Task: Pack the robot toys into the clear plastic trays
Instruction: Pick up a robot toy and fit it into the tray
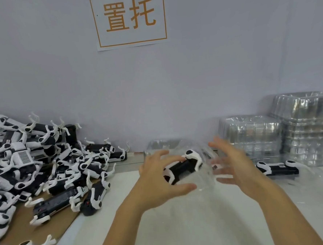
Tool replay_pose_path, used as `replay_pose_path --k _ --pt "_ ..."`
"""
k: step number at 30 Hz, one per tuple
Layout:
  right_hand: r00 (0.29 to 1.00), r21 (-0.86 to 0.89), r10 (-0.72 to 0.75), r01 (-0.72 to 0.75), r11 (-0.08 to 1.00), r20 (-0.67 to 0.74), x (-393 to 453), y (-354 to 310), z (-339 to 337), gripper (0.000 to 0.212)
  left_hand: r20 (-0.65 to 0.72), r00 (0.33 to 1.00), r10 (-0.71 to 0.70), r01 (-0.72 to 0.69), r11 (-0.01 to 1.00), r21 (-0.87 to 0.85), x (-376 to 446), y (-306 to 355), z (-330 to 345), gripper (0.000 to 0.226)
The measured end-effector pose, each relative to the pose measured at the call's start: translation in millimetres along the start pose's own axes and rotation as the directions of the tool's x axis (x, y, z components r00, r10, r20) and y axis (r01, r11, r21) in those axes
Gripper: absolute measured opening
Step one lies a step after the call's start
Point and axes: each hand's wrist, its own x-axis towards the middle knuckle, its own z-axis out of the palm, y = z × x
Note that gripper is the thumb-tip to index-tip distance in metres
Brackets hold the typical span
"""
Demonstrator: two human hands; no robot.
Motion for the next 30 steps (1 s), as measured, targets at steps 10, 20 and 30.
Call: replay_pose_path --k 10,20,30 --pt "0.994 -0.079 0.105 -0.102 0.992 0.030 -6.1 -0.1 -27.1 0.010 -0.046 0.996 -0.076 0.063 0.967 -0.246 8.4 -12.4 21.5 0.060" --pt "0.950 -0.120 0.283 -0.299 0.947 -0.130 -6.1 12.9 -62.8 0.023 -0.147 0.976 -0.163 0.214 0.859 0.466 7.9 -58.1 33.3 0.041" --pt "0.948 -0.421 0.144 -0.258 0.869 -0.285 9.0 24.1 -44.4 0.034 -0.447 0.839 -0.309 0.468 0.829 0.307 -3.9 -76.2 1.5 0.031"
